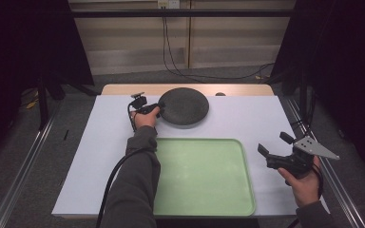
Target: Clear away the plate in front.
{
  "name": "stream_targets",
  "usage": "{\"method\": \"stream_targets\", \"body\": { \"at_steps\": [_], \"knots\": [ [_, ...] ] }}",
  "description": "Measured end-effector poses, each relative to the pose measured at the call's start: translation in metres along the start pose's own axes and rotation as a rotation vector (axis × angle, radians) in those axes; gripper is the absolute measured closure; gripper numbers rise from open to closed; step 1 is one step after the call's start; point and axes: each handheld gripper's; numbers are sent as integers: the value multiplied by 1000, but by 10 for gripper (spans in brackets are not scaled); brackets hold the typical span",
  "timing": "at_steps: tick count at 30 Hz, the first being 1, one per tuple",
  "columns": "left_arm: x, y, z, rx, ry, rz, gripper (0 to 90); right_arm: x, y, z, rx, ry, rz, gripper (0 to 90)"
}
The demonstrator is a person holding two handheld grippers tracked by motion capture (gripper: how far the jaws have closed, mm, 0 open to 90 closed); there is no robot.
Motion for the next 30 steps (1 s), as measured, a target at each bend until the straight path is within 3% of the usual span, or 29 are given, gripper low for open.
{"method": "stream_targets", "body": {
  "at_steps": [1, 2, 6, 11, 12, 13, 17, 19, 20, 21, 22, 25, 28, 30],
  "knots": [
    [2, -2, 1, -39, -11, 11, 566, 0, 0, 0, 2, 0, -5, 39],
    [3, -3, 1, -39, -18, 6, 579, 0, 0, 0, 4, -3, -5, 39],
    [6, -7, 3, -105, -16, 38, 621, 1, 0, 0, 0, 0, -1, 42],
    [7, -7, 2, -121, 19, 25, 724, -2, 0, 1, -6, -4, -3, 44],
    [7, -7, -1, -104, 5, 19, 729, -1, 0, 1, -2, -3, -1, 44],
    [8, -7, 1, -122, 0, 26, 732, -1, 0, 2, -4, -8, -1, 44],
    [7, -8, 5, -127, 5, 30, 744, -3, 0, 4, 1, -11, -4, 46],
    [6, -9, 5, -149, -8, 18, 754, -3, 0, 4, 5, -12, -4, 47],
    [6, -9, 6, -179, -22, 13, 764, -3, 0, 4, 2, -9, -6, 47],
    [3, -8, 6, -159, -39, 8, 777, -3, 0, 4, -4, -12, -1, 49],
    [3, -8, 9, -163, -47, 25, 788, -3, 0, 3, -5, -11, 0, 50],
    [-3, -2, 14, -160, -90, 15, 820, -3, 1, 2, -8, -6, -4, 53],
    [-8, 3, 20, -129, -103, -9, 842, -3, 1, 3, -3, -2, -1, 53],
    [-9, 3, 24, -132, -113, 5, 850, -3, 1, 3, 1, -8, 4, 53]
  ]
}}
Point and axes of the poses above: each handheld gripper's, and its own axes: x roughly forward along the jaws, y roughly out of its top, z roughly to its right, and after that the axes turned 3 degrees about -x, right-handed
